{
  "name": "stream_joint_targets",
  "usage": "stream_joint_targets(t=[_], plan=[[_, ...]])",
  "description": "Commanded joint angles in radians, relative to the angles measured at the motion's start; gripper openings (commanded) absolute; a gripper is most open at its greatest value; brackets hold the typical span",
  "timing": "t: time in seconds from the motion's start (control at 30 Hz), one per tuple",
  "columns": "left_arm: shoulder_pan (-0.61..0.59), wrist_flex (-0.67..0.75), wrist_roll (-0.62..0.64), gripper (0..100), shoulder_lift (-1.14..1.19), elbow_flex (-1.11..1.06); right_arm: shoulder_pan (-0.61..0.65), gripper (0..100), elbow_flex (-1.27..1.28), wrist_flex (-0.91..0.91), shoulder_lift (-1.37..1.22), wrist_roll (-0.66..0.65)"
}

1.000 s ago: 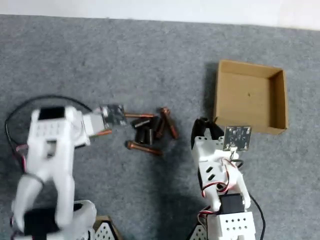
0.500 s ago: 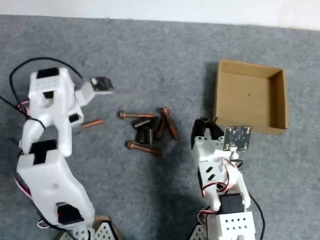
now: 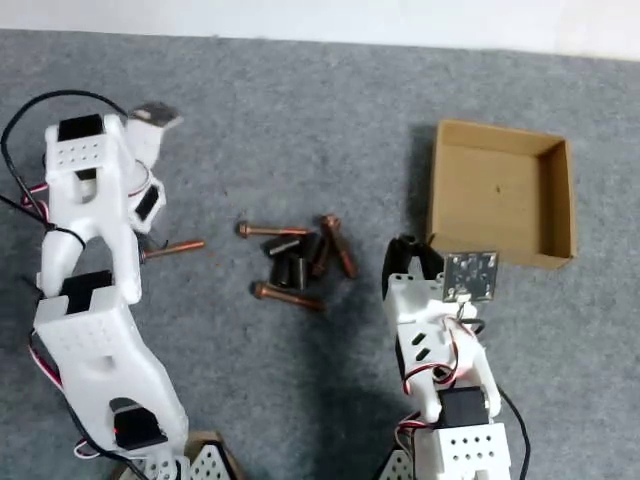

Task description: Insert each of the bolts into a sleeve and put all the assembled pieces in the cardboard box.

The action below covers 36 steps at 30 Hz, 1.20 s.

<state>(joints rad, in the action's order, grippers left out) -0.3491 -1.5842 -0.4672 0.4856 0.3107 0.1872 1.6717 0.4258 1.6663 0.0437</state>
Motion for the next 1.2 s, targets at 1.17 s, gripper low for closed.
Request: stream_joint_targets(t=[1.17], plan=[[0.033, 0.006, 1.395, 17, -0.002, -0.090, 0.002, 1.0, 0.021, -0.028, 0.015, -0.021]])
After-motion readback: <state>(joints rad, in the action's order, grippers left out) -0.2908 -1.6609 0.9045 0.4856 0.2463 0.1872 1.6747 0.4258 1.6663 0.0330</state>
